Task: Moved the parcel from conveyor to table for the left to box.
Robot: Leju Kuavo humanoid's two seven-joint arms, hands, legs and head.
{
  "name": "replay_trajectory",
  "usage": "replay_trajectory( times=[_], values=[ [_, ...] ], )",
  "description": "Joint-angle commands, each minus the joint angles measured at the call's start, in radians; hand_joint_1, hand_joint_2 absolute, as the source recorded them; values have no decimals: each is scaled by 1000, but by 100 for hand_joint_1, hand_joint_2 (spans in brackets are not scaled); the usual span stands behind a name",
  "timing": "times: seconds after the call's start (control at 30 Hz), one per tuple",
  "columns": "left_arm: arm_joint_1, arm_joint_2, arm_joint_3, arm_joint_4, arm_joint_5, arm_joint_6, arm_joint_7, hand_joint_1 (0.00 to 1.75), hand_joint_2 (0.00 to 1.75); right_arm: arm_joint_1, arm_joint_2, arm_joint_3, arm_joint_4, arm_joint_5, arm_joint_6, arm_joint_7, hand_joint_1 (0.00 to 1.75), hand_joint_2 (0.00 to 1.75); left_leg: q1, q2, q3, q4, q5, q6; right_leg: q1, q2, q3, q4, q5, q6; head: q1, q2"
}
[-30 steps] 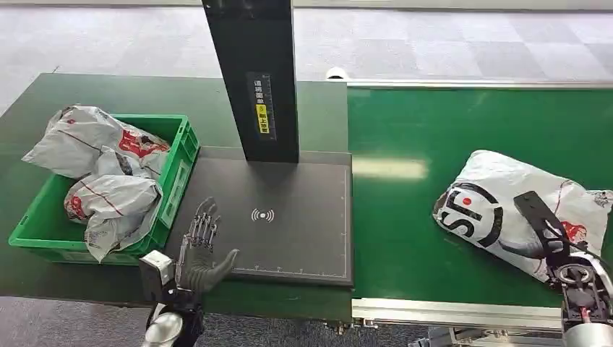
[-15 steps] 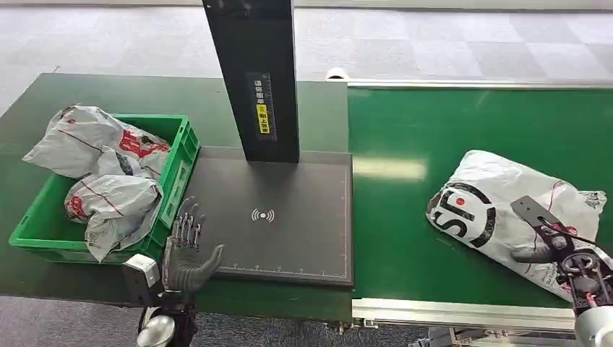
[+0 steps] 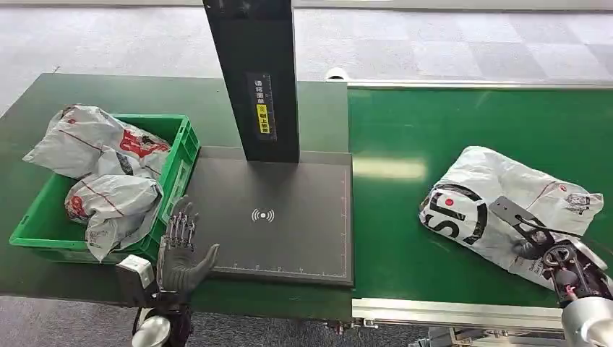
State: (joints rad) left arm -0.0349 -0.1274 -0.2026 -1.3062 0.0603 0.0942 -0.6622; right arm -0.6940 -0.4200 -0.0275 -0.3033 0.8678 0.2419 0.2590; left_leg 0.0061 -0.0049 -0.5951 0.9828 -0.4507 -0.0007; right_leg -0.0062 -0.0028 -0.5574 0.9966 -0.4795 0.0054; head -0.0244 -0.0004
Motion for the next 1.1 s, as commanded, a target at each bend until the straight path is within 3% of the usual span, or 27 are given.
replay_trajectory(
  times=[0.03,0.3,0.4,0.47,0.5,0.53,0.57,0.6,0.7,0.8,0.87,0.9,0.93,0.97,1.07,1.1],
  values=[
    [4,16,33,-13,-9,8,14,0,175,-75,84,113,45,61,-10,-35,175,175,0,6,2,-1,-1,0,0,5,1,-1,1,0,0,0],
    [40,5,50,-57,-20,13,23,0,175,-77,118,147,19,91,-78,-65,175,175,-1,5,2,-1,-1,0,0,5,0,0,1,0,0,0],
    [64,-2,66,-95,-35,7,26,0,175,-102,149,162,-29,89,-153,-142,175,175,-1,7,2,-1,-1,0,-1,7,0,0,1,0,0,0],
    [86,-5,91,-148,-48,6,30,0,175,-148,186,172,-142,41,-246,-289,175,175,-1,13,2,0,-2,-1,-1,12,-3,2,2,0,0,0],
    [97,-4,98,-171,-55,4,31,0,175,-148,197,183,-222,13,-242,-309,175,175,-2,10,-2,1,-1,0,-2,10,-5,3,1,0,0,0],
    [106,-3,104,-188,-65,4,30,0,175,-115,197,207,-355,-41,-222,-323,175,175,-2,14,-1,1,-2,-1,-2,13,-5,4,2,0,0,0],
    [113,0,107,-206,-76,-3,23,0,175,-17,183,254,-624,-124,-199,-325,175,175,-2,14,-2,1,-2,-1,-2,13,-6,4,1,0,0,0],
    [115,-2,110,-212,-78,-5,22,0,175,38,162,283,-757,-160,-173,-250,175,175,-1,12,-2,0,-1,-1,-1,10,-5,3,2,-1,0,0],
    [112,-5,111,-206,-80,-6,22,0,175,70,132,323,-807,-203,-182,-213,175,175,0,8,1,-1,-1,-1,0,5,-2,1,0,-1,0,0],
    [109,-5,109,-199,-81,-5,22,0,175,52,119,346,-745,-229,-217,-243,175,175,0,6,3,-1,-1,0,0,3,1,-1,-1,0,0,0],
    [100,1,101,-198,-91,-6,12,0,175,76,125,355,-796,-266,-240,-321,175,175,0,6,2,-1,-1,0,0,3,1,-1,-1,0,0,0],
    [77,-3,99,-194,-100,-7,-8,0,175,113,169,375,-888,-314,-205,-394,175,175,0,7,4,-2,-1,0,0,4,3,-2,0,0,0,0],
    [64,-8,102,-197,-100,-5,-10,0,175,118,206,405,-919,-314,-191,-371,175,175,0,7,4,-3,-1,0,0,4,3,-2,0,0,0,0],
    [37,-11,103,-205,-106,-5,-20,0,175,89,283,464,-908,-384,-90,-383,175,175,0,8,5,-3,0,0,0,5,3,-2,0,0,0,0],
    [7,-9,126,-285,-141,27,-11,0,175,15,461,605,-797,-370,-111,-368,175,175,1,20,3,-1,-1,-2,0,17,-3,1,2,-2,0,0],
    [6,-6,145,-328,-140,25,6,0,175,16,500,678,-784,-366,-97,-360,175,175,1,14,-1,0,-1,-2,1,12,-3,2,2,-1,1,0]
  ],
)
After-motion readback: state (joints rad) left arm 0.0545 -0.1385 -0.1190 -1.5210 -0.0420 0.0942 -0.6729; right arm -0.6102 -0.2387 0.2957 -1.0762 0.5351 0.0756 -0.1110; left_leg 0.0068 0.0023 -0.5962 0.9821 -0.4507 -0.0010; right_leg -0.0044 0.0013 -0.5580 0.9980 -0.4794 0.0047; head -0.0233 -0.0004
